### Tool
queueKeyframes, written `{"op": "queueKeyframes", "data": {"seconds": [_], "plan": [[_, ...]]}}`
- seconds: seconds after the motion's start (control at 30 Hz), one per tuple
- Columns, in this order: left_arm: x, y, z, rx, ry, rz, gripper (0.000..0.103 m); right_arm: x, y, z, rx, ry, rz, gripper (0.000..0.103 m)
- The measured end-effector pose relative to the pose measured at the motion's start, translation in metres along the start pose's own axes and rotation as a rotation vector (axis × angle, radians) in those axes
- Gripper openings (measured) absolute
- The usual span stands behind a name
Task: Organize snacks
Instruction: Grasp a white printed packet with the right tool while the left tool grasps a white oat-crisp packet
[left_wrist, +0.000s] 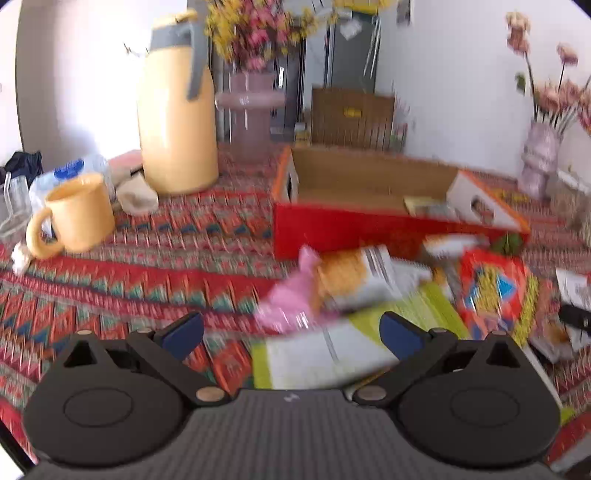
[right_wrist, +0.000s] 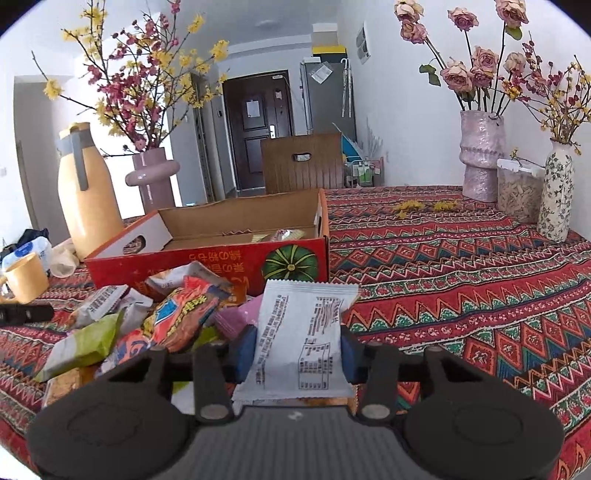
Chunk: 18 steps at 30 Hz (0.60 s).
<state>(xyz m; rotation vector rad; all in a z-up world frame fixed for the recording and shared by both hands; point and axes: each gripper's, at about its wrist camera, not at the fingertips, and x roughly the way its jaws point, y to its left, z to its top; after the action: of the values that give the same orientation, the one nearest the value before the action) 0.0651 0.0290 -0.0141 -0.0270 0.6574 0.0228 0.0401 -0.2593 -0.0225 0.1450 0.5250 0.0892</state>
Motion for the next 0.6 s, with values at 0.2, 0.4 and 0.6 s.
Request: {"op": "queueKeyframes", "data": {"seconds": [0.2,0.4,0.6], "plan": [[0.005,-0.025,-0.012,-0.013,0.13,0.02,0.103,-0.01,-0.005,-0.01,0.016,-0.004,0.04,0.045],[0.013,-0.033,-0.018,-0.036,0.213,0.022,0.103,-0.023,-0.01,-0.019,0.033,-0.021,0.059,0.046],[0.021,-0.037,-0.022,-0.06,0.261,0.042,0.103,-0.028,-0.012,-0.025,0.038,-0.023,0.07,0.046]]}}
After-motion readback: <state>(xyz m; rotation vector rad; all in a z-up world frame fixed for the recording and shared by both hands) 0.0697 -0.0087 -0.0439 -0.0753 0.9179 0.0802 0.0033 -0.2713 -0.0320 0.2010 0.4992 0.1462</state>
